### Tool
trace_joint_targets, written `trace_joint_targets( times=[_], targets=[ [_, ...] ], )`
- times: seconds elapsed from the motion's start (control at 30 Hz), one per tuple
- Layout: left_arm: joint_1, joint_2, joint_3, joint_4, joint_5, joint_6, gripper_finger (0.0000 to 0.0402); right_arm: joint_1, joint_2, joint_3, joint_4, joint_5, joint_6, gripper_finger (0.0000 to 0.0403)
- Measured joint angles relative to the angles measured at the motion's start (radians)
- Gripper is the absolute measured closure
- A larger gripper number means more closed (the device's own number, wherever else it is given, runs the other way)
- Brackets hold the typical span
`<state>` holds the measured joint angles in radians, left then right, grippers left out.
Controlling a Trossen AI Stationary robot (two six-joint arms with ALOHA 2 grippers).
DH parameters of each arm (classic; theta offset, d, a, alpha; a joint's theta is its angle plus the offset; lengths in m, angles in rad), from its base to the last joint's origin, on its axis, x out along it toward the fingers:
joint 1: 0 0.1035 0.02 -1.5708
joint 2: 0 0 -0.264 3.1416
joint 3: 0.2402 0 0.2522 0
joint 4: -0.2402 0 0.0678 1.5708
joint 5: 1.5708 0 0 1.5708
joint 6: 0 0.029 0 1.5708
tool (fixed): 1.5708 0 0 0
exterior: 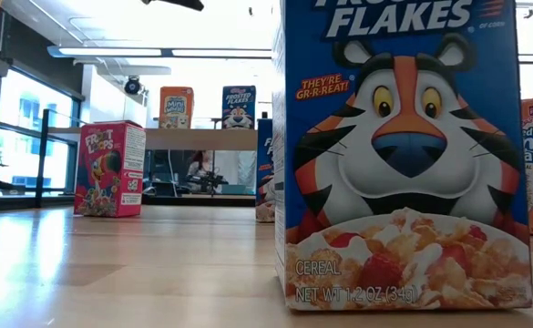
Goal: Stack cereal on shelf
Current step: Put the bottom right red cereal box on the the shelf
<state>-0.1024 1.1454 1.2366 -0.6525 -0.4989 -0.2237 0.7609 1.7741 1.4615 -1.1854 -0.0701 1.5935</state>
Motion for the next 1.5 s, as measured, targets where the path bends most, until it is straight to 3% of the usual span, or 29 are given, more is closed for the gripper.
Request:
trace_joint_targets(
  times=[0.5,0.87,1.23,1.5],
  targets=[
    [-0.047,0.0,0.0,-0.004,0.026,0.114,0.0174,-0.101,-0.001,0.197,-0.213,0.091,-0.224,0.0258],
    [-0.113,0.0,0.0,-0.006,0.026,0.311,0.0174,-0.239,-0.001,0.309,-0.244,0.193,-0.571,0.0258],
    [-0.121,0.01,0.0,0.05,0.177,0.307,0.0174,-0.416,-0.001,0.388,-0.223,0.283,-0.967,0.0258],
    [-0.121,0.063,0.0,0.145,0.185,0.307,0.0174,-0.508,-0.001,0.41,-0.11,0.29,-1.248,0.0258]
  ],
)
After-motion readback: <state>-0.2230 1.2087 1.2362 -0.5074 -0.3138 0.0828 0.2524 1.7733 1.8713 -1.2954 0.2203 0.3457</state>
